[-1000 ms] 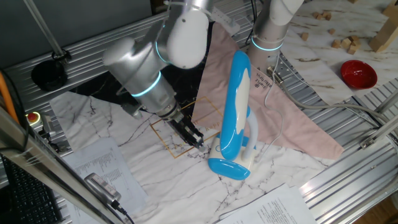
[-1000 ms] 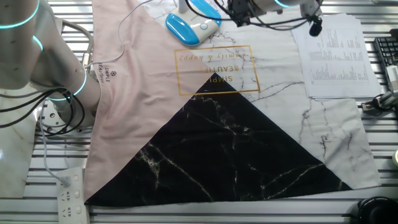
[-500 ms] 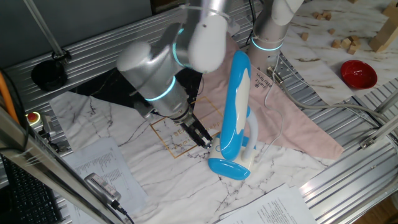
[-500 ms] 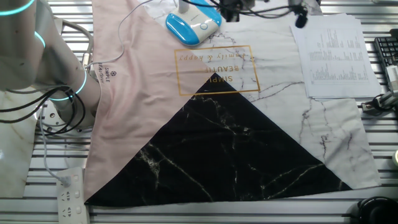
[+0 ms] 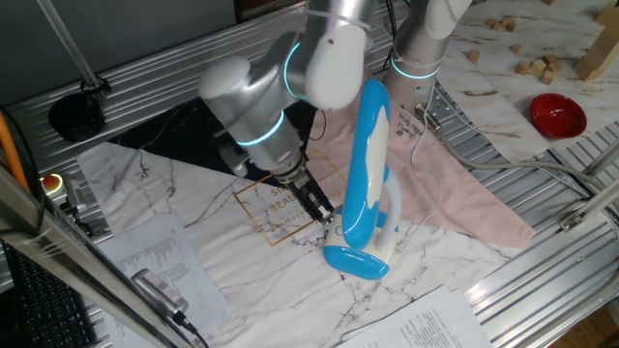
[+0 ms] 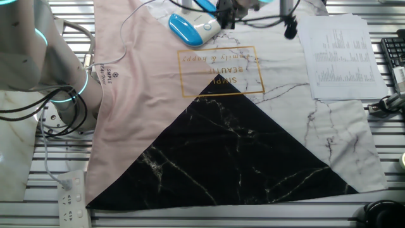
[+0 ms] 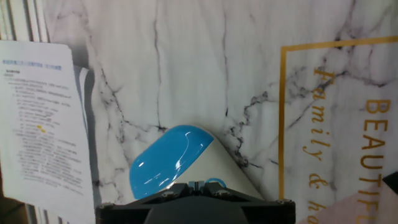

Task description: Turn on the desk lamp by pressing the button

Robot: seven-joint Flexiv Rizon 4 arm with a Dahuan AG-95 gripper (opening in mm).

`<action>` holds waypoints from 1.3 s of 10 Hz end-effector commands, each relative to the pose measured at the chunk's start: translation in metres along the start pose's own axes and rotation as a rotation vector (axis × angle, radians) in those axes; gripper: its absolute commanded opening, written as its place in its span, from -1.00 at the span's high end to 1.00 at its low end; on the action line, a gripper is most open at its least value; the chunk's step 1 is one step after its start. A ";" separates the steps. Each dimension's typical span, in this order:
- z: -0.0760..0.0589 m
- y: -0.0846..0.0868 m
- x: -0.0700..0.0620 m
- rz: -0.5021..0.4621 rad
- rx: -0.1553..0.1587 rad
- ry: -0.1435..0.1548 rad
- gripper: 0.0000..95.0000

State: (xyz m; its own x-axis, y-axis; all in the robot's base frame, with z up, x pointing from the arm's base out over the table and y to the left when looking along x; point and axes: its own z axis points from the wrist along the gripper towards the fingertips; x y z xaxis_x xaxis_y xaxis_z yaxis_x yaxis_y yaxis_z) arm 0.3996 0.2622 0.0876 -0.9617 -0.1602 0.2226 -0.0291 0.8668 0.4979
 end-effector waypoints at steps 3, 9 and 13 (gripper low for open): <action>-0.001 -0.001 0.001 -0.138 -0.205 0.019 1.00; 0.013 -0.006 0.001 -0.162 -0.221 0.020 1.00; 0.024 -0.005 0.008 -0.143 -0.210 0.026 1.00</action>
State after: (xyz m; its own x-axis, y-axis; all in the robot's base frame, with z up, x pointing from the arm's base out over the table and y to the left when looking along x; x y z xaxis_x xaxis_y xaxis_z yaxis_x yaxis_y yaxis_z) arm 0.3856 0.2682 0.0663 -0.9447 -0.2877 0.1575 -0.1047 0.7198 0.6862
